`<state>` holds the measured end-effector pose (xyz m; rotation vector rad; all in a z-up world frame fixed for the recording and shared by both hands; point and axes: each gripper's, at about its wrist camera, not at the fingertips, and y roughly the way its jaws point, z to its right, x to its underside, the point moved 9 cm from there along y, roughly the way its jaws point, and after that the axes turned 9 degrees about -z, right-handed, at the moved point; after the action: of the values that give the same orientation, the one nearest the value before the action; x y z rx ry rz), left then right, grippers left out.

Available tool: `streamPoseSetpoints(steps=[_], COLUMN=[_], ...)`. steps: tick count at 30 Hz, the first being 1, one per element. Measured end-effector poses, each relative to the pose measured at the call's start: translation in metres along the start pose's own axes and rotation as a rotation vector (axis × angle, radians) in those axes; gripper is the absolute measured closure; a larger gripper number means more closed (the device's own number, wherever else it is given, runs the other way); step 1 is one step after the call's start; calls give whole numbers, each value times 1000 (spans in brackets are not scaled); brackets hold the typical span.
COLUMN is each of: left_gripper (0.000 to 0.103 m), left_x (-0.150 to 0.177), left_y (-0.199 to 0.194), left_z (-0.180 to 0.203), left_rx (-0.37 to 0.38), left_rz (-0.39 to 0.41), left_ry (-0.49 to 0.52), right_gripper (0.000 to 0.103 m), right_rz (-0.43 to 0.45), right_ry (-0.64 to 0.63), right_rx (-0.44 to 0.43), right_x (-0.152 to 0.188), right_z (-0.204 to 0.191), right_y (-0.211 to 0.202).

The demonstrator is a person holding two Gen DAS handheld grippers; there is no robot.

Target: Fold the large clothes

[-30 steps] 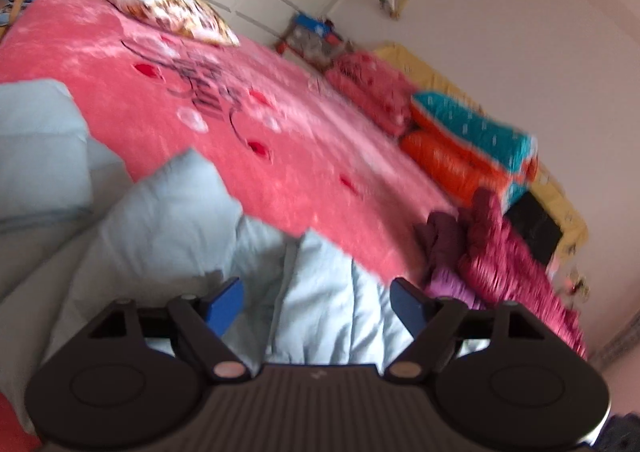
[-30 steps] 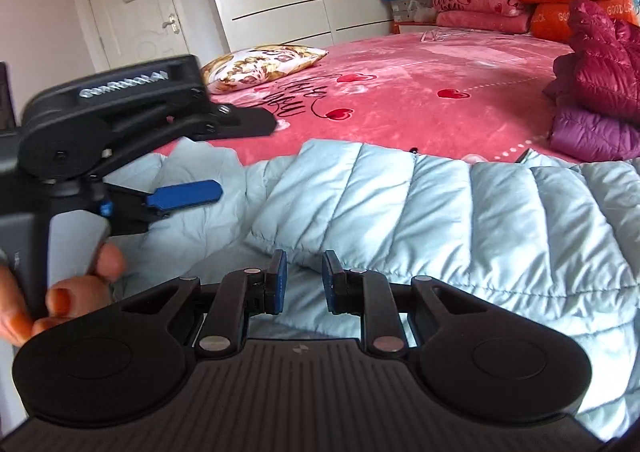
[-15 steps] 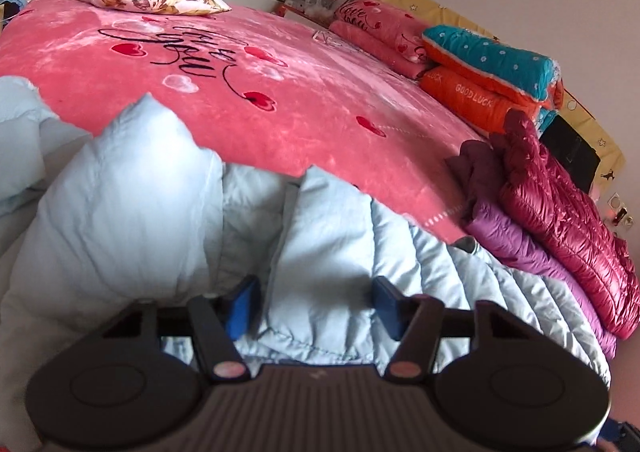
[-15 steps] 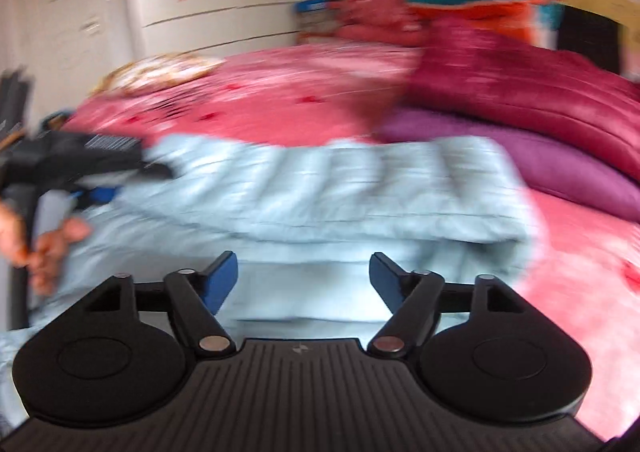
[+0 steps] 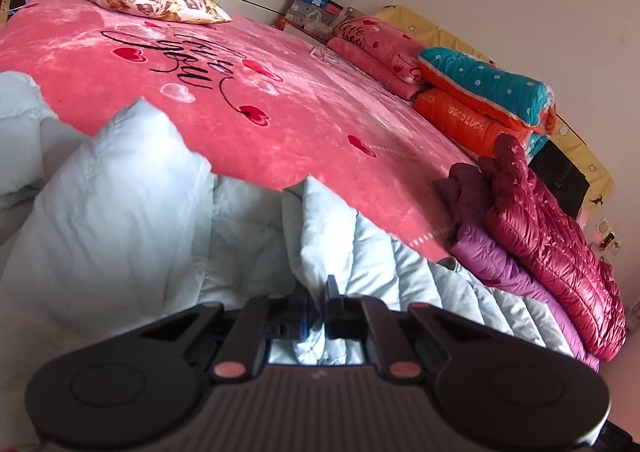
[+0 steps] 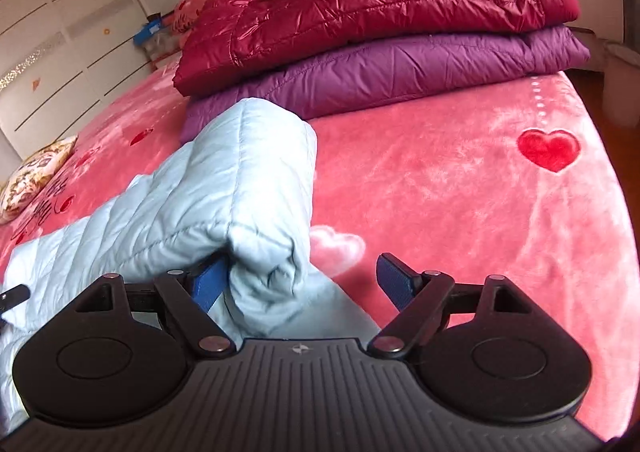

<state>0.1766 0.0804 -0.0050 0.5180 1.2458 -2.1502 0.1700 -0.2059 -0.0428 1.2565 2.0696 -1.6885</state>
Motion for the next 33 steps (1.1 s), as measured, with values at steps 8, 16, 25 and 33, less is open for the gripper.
streamPoseSetpoints(steps=[8,16,25,33], left_gripper=[71,82,103,103], left_x=[6,8,-14,-25], left_y=[14,21,-14,-30], left_z=[-7,-1,-2,-42], left_rx=[20,30,55,-27], left_rz=[-66,-75,59,112], left_ry=[-59,-42,-61,-125], right_gripper=[19,20,4,0], right_rz=[38,43,50,57], right_ry=[-38,-148,-58,-108], right_rx=[21,48,45,97], right_x=[2,2,-11,-8], right_z=[-10,-36,-14,-18], right_y=[14,35,40,41])
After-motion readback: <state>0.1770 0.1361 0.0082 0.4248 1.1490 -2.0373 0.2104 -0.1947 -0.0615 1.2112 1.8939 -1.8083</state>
